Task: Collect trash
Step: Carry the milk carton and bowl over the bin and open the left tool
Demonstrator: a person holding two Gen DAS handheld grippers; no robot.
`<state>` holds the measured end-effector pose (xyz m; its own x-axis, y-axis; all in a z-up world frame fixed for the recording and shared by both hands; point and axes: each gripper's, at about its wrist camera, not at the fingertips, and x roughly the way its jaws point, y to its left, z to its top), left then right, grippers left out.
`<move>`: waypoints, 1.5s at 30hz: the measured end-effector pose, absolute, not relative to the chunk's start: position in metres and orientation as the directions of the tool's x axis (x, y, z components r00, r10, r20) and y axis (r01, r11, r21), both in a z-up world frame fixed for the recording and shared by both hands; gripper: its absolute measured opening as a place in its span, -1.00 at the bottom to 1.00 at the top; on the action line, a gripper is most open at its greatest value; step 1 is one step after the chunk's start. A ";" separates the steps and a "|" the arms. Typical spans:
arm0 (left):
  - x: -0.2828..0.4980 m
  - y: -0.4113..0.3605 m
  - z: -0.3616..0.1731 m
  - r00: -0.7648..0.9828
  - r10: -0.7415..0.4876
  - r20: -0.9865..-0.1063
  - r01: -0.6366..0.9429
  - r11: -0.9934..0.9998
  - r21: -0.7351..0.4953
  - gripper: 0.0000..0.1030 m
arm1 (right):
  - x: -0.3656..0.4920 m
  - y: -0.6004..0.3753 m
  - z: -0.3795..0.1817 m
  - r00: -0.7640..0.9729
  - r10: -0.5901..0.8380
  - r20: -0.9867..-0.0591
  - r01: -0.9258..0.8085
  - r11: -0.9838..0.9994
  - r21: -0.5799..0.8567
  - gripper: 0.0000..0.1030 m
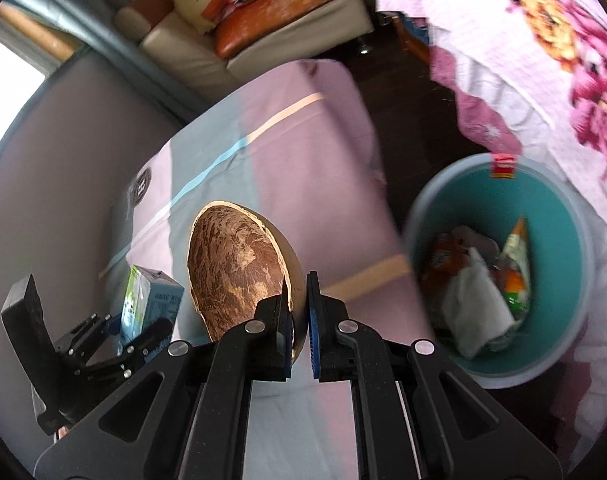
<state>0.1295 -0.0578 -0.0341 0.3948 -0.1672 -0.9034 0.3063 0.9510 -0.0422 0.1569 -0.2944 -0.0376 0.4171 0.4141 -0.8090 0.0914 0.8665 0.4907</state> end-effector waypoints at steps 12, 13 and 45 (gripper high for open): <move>0.123 -0.162 -0.030 0.363 -0.201 -0.910 0.421 0.907 -0.032 0.01 | 0.119 -0.398 -0.040 0.535 0.352 -0.768 0.233 0.812 0.535 -0.87; 0.123 -0.169 -0.030 0.361 -0.201 -0.911 0.427 0.904 -0.030 0.01 | 0.117 -0.404 -0.041 0.539 0.349 -0.767 0.239 0.809 0.537 -0.87; 0.151 -0.284 -0.065 0.258 -0.226 -0.939 0.500 0.863 -0.070 0.01 | 0.078 -0.506 -0.073 0.568 0.232 -0.790 0.399 0.761 0.511 -0.86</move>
